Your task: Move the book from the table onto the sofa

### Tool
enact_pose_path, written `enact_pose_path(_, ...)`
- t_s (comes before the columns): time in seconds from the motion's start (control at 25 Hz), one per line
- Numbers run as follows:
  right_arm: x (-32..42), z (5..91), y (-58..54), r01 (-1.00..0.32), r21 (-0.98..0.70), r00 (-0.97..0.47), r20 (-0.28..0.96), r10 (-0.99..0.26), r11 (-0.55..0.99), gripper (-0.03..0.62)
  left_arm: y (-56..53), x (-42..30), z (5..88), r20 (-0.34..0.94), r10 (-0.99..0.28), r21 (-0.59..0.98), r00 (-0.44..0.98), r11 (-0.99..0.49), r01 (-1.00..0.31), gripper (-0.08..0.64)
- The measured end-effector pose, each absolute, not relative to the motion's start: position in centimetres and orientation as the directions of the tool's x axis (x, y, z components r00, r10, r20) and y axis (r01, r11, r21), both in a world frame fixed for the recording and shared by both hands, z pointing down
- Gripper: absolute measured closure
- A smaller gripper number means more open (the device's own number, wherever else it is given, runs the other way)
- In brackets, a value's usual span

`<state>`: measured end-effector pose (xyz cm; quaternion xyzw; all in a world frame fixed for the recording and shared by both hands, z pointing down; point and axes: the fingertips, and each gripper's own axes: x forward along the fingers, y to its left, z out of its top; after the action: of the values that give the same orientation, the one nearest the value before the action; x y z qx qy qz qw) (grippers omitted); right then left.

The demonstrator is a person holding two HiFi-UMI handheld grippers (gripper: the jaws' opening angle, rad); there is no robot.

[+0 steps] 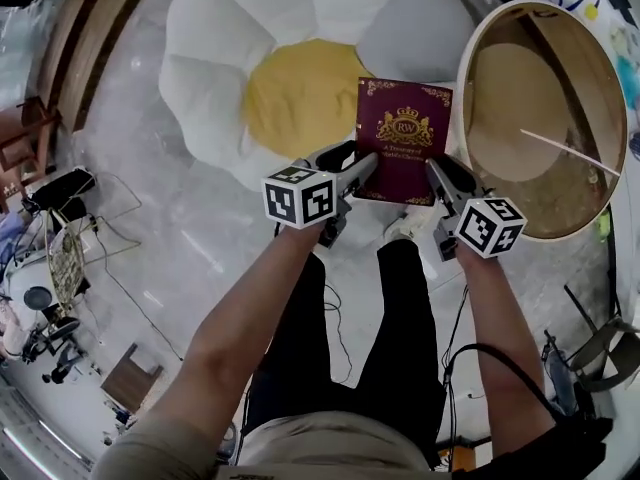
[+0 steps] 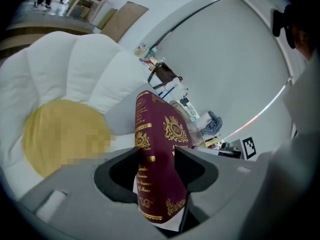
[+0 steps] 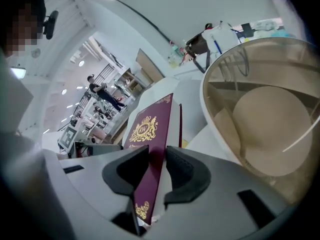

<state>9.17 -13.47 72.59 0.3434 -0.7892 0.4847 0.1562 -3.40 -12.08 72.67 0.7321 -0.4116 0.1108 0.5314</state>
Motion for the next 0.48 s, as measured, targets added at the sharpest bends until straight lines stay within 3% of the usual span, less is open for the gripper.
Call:
enact_pose_path(0.24,3.4,77.4,-12.9,-0.668,-0.651,-0.743,0.608,-0.28,0.359,0.476,-10.8,-9.0,77.7,0.631,-0.505,0.675,0.589,-0.019,-0.738,0.336)
enact_pose_path(0.48,2.3,82.6,-12.9,-0.687,-0.6,-0.712,0.668,-0.214,0.411,0.476,-8.8,-9.0,84.9,0.644,-0.459,0.702,0.612,0.035,-0.712,0.336)
